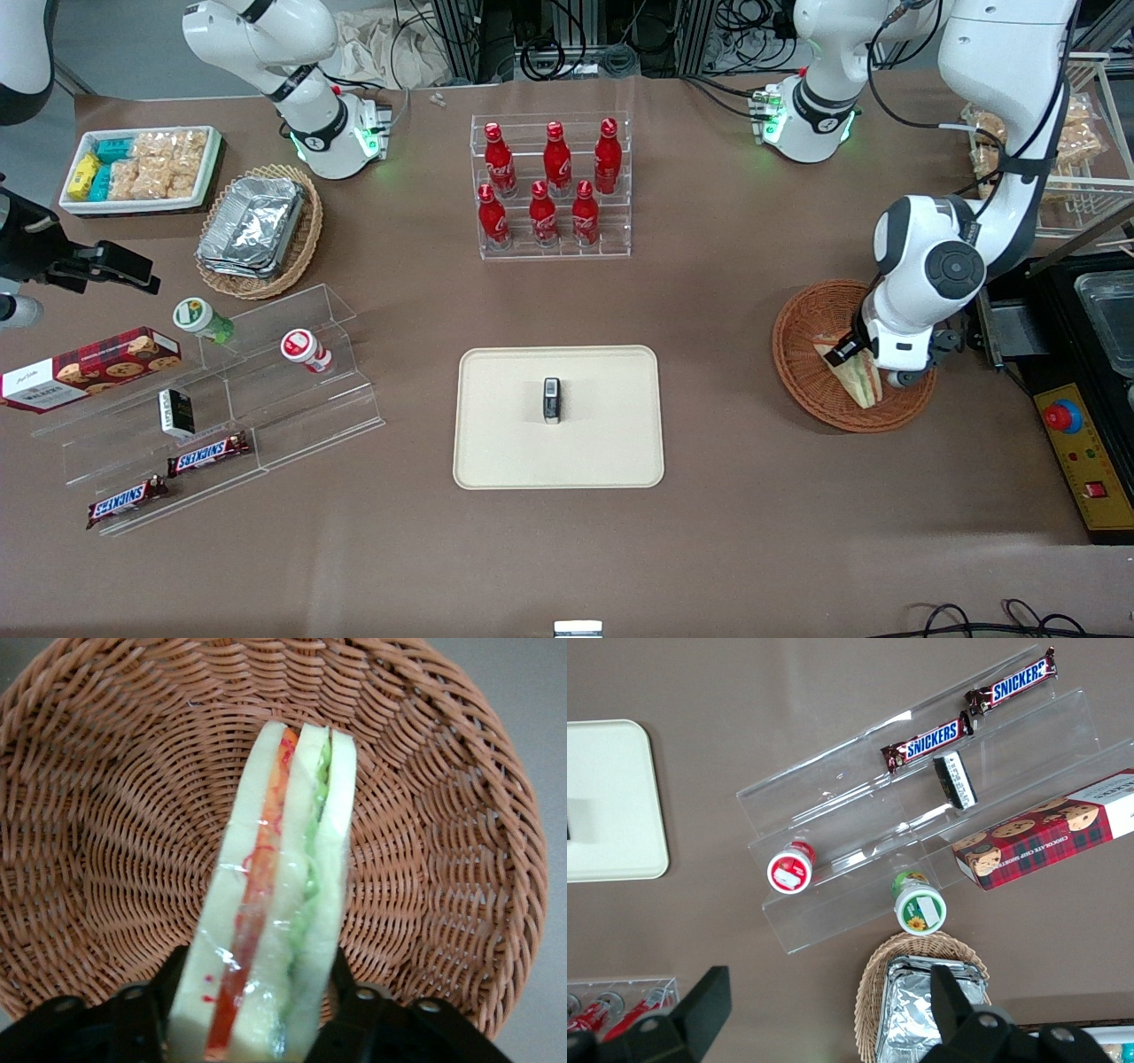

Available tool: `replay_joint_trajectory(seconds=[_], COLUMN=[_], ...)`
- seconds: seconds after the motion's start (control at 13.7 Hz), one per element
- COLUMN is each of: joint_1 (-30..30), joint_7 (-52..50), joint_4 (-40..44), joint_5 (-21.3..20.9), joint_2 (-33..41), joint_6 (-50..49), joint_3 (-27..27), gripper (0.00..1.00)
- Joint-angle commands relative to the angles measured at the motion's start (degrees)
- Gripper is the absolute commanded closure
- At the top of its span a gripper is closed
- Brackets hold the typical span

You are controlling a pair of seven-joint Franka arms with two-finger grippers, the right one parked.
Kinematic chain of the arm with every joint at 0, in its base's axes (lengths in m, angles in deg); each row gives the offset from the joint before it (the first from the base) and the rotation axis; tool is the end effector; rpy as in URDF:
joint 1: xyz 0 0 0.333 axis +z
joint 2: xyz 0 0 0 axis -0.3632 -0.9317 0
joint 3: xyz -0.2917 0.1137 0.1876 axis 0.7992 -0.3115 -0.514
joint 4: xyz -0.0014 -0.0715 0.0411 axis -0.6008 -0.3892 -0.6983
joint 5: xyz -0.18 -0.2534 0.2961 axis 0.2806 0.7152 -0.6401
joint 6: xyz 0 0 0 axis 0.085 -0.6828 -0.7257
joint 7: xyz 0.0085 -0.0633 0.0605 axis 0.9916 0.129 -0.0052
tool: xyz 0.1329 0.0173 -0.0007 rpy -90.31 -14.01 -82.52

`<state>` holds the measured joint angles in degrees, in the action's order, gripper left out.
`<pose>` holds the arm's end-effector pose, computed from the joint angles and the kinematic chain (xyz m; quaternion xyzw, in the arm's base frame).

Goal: Place sandwich from basket to tray
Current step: 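Close the left gripper on the sandwich and lift it from the basket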

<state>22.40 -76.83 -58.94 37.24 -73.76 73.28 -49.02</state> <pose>0.5645 -0.0421 0.2332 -0.9453 -0.3244 0.0126 0.0313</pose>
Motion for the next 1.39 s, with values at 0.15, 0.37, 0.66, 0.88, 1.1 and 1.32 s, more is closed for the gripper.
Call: replay_joint_trajectory(seconds=[0.15,0.37,0.66,0.88,1.1,1.32], joint_1=[0.2,0.1,-0.3,-0.6,-0.6,-0.6], joint_7=[-3.0,-2.5,5.4,10.5,13.5,12.4], joint_4=[-0.9,-0.1,10.7,24.4,37.9,41.4], joint_5=[-1.6,-1.6,-1.6,-1.1,1.0,3.4], joint_2=[1.2,4.0,7.6,7.8,7.6,7.2], joint_6=[2.4,-0.2,-20.6,-38.3,-51.2,-51.4], joint_3=[0.1,0.1,0.5,2.8,6.2,13.3], gripper=[1.0,1.0,1.0,1.0,1.0,1.0])
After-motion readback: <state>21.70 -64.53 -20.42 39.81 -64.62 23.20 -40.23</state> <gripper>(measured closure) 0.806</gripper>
